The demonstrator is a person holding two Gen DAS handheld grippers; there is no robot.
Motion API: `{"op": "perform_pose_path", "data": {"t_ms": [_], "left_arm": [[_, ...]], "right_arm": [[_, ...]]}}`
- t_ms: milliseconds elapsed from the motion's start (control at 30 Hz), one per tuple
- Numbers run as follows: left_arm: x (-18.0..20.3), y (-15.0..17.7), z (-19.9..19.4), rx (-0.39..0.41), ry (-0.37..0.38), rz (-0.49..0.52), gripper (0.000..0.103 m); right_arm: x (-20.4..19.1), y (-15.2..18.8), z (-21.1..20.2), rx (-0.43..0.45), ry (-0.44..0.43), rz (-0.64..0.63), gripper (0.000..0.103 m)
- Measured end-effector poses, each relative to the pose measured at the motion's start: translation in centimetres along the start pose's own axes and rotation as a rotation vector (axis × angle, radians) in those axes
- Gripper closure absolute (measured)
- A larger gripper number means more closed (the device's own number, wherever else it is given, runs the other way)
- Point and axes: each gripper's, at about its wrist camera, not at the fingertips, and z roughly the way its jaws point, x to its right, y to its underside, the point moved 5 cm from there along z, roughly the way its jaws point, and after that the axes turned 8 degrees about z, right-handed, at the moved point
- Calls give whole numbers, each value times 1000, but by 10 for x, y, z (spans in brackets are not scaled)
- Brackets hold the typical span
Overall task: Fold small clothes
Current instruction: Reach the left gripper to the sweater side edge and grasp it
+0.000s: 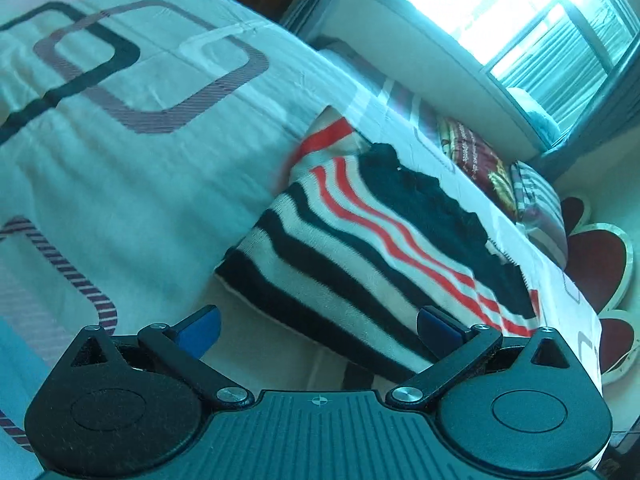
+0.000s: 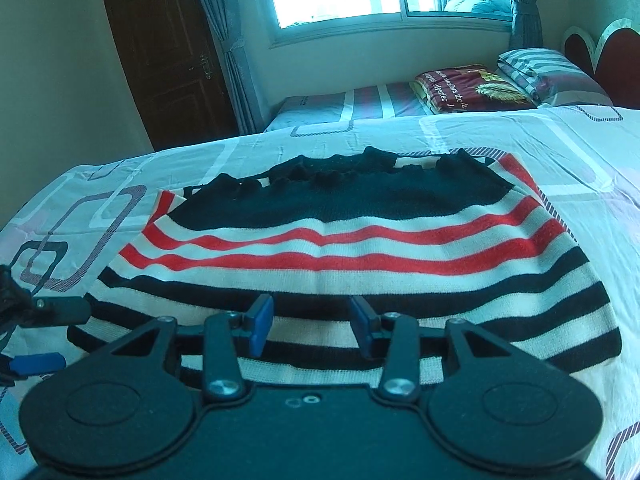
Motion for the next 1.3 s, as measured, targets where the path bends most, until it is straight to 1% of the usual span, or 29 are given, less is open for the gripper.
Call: {"op": "perform_pose_path", "data": {"t_ms": [67,133,200,267,333,433,667,800,833,867,933,1033,1067,1133,1167,1200,1233,1267,1300], "left_arm": [[-5,4,7,-36,10,-44,0],[-6,7,10,-25,40,-82,0],[-7,8,15,-13,57,-95,0],[-9,8,25,-22,80,-138,0],[-8,5,30,14,97,-161,0],[-6,-2,40,45,130,-190,0],[-2,-17,58,97,183,-269,0],[3,-22,65,118,191,-285,0],[3,-23,67,126,190,-291,0],[3,-24,68,134,189,-292,2],[3,-25,74,137,177,-290,32],[-2,-26,79,138,170,-303,48],[-2,-27,80,139,164,-299,51],[-2,-26,80,137,151,-279,65],[-1,-25,80,135,138,-262,67],[0,-25,79,136,134,-253,69],[0,-25,77,137,134,-248,74],[1,-26,74,140,137,-242,75],[3,-28,71,149,141,-231,78]], "right_arm": [[0,1,1,-2,0,3,61],[1,3,1,-7,-3,2,61],[1,4,2,-11,-2,1,60],[3,4,4,-14,-2,5,60],[4,4,5,-14,-1,5,60],[5,3,7,-13,-5,7,59],[6,-1,13,-2,-7,-2,58],[1,-7,18,19,1,-50,58],[0,-8,19,29,2,-62,60],[-2,-10,20,40,5,-71,61],[-1,-16,27,42,15,-73,63],[4,-29,36,43,24,-37,70],[5,-33,37,49,27,-33,71],[3,-34,41,56,49,-55,74],[3,-31,46,43,61,-66,75],[3,-24,53,11,62,-80,79],[3,-14,62,-30,66,-108,79],[0,-8,62,6,70,-162,80],[-2,-6,61,14,81,-189,80]]}}
